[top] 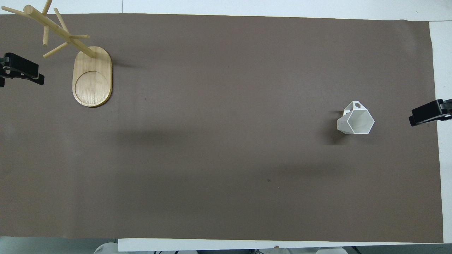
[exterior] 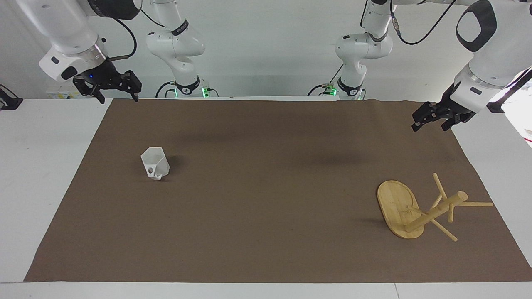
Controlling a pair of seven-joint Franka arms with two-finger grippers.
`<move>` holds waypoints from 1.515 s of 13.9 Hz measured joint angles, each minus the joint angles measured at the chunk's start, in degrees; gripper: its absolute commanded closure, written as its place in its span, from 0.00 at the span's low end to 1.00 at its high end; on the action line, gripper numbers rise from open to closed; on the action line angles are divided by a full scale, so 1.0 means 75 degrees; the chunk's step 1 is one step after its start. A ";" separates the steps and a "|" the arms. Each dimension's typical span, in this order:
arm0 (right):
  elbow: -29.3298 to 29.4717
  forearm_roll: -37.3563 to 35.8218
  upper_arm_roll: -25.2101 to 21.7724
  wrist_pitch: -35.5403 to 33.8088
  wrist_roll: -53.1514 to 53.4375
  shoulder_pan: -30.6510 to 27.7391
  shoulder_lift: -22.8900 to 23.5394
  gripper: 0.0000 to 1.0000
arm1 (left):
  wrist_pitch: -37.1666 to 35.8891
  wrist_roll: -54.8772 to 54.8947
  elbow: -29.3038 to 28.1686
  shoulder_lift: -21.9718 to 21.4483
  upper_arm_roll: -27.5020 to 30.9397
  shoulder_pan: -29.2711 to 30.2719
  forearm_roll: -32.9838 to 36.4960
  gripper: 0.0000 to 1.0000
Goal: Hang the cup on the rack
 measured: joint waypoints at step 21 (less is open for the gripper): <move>-0.0238 0.1328 -0.0109 0.1508 -0.8747 -0.1682 0.0895 0.00 | -0.0001 0.0000 -0.0001 -0.0001 0.0000 0.0000 0.0000 0.00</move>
